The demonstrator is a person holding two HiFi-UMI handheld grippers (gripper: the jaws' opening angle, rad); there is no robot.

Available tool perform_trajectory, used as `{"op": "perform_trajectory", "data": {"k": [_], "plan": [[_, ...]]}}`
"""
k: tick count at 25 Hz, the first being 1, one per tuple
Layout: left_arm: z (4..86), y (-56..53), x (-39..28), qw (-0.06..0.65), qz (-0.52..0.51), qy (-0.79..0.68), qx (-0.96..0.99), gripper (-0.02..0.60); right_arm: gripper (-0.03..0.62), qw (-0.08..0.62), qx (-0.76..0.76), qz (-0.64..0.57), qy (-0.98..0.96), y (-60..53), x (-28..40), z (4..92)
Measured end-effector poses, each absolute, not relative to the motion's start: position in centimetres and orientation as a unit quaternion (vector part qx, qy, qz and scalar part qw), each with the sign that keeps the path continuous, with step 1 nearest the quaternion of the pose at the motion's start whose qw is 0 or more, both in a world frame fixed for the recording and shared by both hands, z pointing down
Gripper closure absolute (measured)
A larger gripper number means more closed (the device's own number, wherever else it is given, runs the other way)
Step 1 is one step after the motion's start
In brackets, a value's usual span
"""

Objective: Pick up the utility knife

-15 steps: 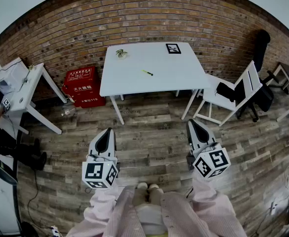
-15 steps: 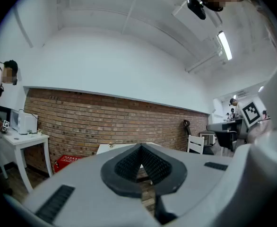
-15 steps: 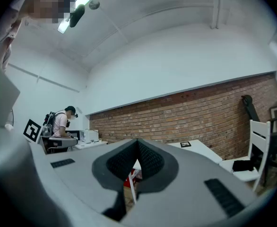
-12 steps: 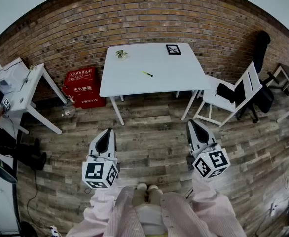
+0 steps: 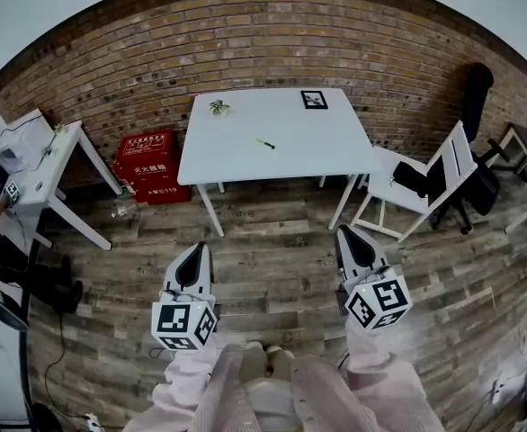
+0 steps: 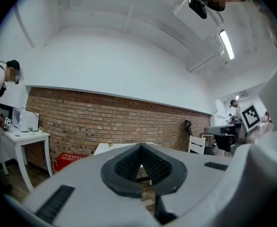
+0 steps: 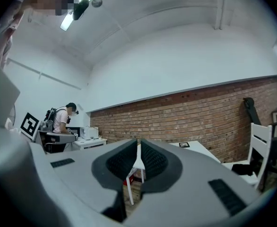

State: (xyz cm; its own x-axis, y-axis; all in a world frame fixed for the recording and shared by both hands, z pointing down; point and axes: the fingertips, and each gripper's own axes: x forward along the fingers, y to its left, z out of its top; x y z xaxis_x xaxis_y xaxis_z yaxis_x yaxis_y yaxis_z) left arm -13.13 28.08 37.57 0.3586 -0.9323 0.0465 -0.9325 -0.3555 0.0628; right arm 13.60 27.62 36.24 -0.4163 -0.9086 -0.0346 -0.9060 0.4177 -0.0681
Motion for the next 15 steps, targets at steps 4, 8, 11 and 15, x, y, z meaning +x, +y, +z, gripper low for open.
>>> {"op": "perform_trajectory", "data": {"k": [4, 8, 11, 15], "plan": [[38.1, 28.0, -12.7, 0.045, 0.002, -0.568, 0.822, 0.589, 0.576, 0.039, -0.535, -0.027, 0.844, 27.1, 13.8, 36.5], [38.3, 27.6, -12.6, 0.047, 0.002, -0.569, 0.821, 0.589, 0.517, 0.044, -0.531, -0.041, 0.845, 26.3, 14.0, 36.9], [38.6, 27.3, -12.4, 0.052, 0.002, -0.569, 0.821, 0.591, 0.496, 0.044, -0.529, -0.049, 0.846, 25.7, 14.0, 37.1], [38.9, 26.5, -12.5, 0.058, 0.004, -0.569, 0.820, 0.589, 0.464, 0.043, -0.529, -0.059, 0.845, 24.5, 13.9, 37.4]]}}
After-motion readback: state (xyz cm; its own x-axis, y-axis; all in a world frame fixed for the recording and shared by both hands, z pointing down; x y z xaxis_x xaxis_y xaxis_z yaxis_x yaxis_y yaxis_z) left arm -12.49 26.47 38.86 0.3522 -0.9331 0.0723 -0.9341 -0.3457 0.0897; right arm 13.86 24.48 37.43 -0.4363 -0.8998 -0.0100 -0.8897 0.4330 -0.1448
